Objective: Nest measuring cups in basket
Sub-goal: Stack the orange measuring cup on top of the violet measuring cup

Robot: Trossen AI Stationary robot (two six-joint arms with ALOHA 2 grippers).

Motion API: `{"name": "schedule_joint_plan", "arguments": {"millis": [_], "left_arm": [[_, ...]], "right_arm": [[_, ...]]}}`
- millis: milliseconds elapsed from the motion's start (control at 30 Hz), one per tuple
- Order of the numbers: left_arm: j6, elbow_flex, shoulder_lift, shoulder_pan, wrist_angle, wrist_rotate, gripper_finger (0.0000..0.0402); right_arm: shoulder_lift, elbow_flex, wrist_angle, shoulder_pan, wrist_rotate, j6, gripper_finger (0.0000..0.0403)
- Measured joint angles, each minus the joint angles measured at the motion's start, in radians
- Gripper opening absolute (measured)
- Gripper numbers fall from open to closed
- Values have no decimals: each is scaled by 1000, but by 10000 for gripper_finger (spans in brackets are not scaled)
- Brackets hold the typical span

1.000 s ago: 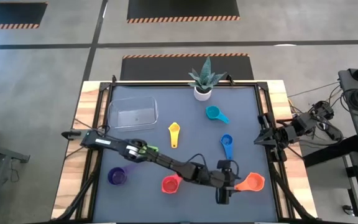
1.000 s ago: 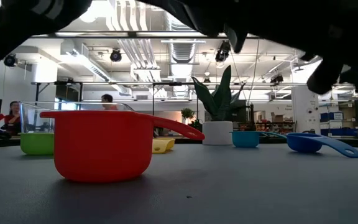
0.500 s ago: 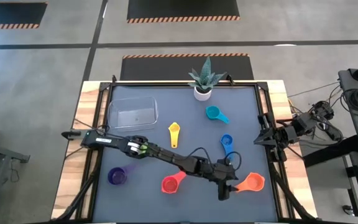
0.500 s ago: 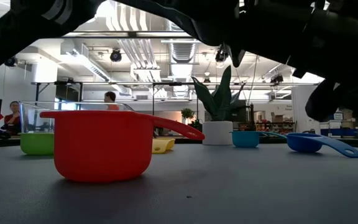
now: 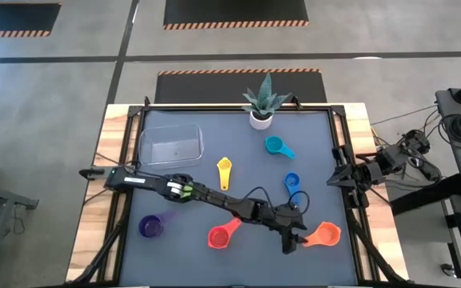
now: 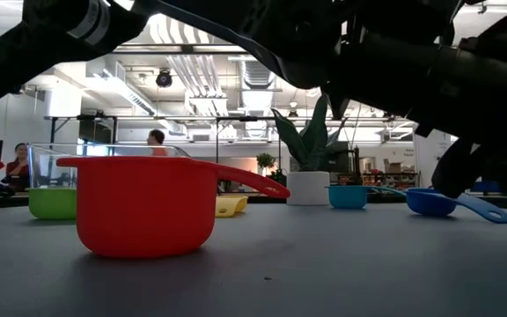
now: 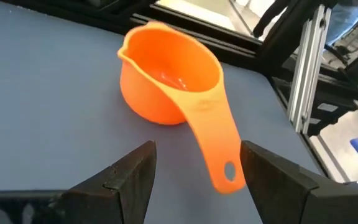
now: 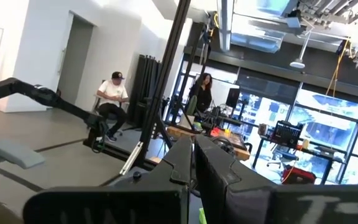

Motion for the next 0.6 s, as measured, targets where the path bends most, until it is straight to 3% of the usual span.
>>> {"name": "schedule_joint_plan", "arguments": {"millis": [600], "left_arm": [[-64,0,34,6,94,68,174]], "right_arm": [[2,0,4,0,8,-17,9]]}}
